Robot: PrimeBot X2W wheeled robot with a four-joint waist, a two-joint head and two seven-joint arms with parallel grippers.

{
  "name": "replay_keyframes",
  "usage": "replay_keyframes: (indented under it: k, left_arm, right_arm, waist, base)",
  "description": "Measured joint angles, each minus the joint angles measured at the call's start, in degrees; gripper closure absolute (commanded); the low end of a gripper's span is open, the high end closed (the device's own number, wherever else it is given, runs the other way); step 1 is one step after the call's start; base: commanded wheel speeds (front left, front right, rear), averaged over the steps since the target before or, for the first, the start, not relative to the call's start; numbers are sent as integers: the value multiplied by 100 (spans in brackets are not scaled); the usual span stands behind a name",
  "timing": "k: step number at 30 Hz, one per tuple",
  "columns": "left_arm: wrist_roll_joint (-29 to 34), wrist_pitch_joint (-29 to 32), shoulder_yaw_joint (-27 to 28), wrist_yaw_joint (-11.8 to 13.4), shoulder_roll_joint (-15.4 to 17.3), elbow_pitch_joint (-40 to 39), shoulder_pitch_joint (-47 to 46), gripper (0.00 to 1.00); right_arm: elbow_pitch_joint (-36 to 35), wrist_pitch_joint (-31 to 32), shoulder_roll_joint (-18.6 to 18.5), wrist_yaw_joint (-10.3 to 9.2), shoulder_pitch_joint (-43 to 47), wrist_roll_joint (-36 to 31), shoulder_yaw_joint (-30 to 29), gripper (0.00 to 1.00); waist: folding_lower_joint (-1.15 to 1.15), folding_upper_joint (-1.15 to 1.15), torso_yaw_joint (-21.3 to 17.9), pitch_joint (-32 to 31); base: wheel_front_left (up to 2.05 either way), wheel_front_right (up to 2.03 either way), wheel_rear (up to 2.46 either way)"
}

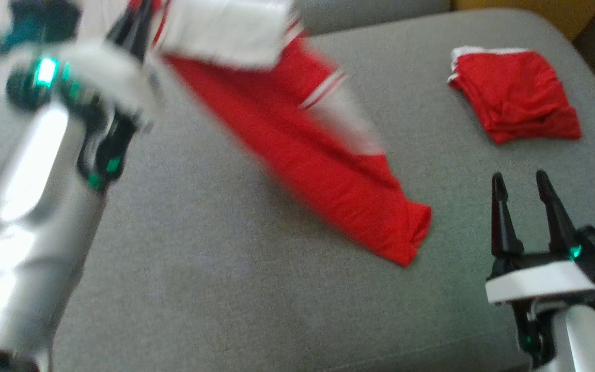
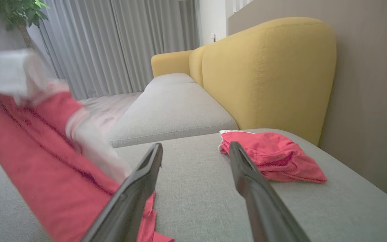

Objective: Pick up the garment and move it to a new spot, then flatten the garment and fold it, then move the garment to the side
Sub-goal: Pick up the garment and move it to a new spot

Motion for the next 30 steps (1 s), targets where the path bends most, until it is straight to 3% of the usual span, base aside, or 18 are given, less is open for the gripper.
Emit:
replay_keyframes:
  k: [5, 11, 12, 13, 15, 22, 30]
  left_arm:
    - [-94, -378, 243, 198, 368, 709, 1021, 100]
    - [-144, -831, 401, 259, 474, 1271, 1311, 100]
    - [-144, -893, 401, 249, 470, 1346, 1311, 91]
    - [-144, -964, 401, 221, 465, 1414, 1311, 74]
    - [-144, -1067, 405, 218, 441, 1546, 1311, 0]
    - [-146, -1486, 425, 9, 298, 1817, 1310, 0]
    - [-36, -1990, 282, -183, 209, 1644, 1482, 0]
  right_arm:
    - [16, -51, -1, 0, -460, -2, 133, 0]
    - [35, -104, -1, 0, -722, -21, 158, 0]
    - [51, -104, -1, 0, -726, -27, 163, 0]
    - [74, -104, -1, 0, -726, -40, 167, 0]
    - [122, -104, -1, 0, -731, -54, 175, 0]
    - [235, -105, -1, 0, -718, -111, 168, 0]
    - [431, -105, -1, 0, -363, -168, 46, 0]
  waist:
    - [1, 0, -11, 490]
    - [1, 0, -37, 965]
    - [1, 0, -31, 1011]
    - [1, 0, -21, 1042]
    - [0, 0, 15, 1055]
    - [-1, 0, 200, 840]
    - [-2, 0, 523, 146]
  base:
    - [0, 0, 0]
    - [0, 0, 0]
    - [0, 0, 0]
    - [0, 0, 0]
    - [0, 0, 0]
    - [0, 0, 0]
    - [0, 0, 0]
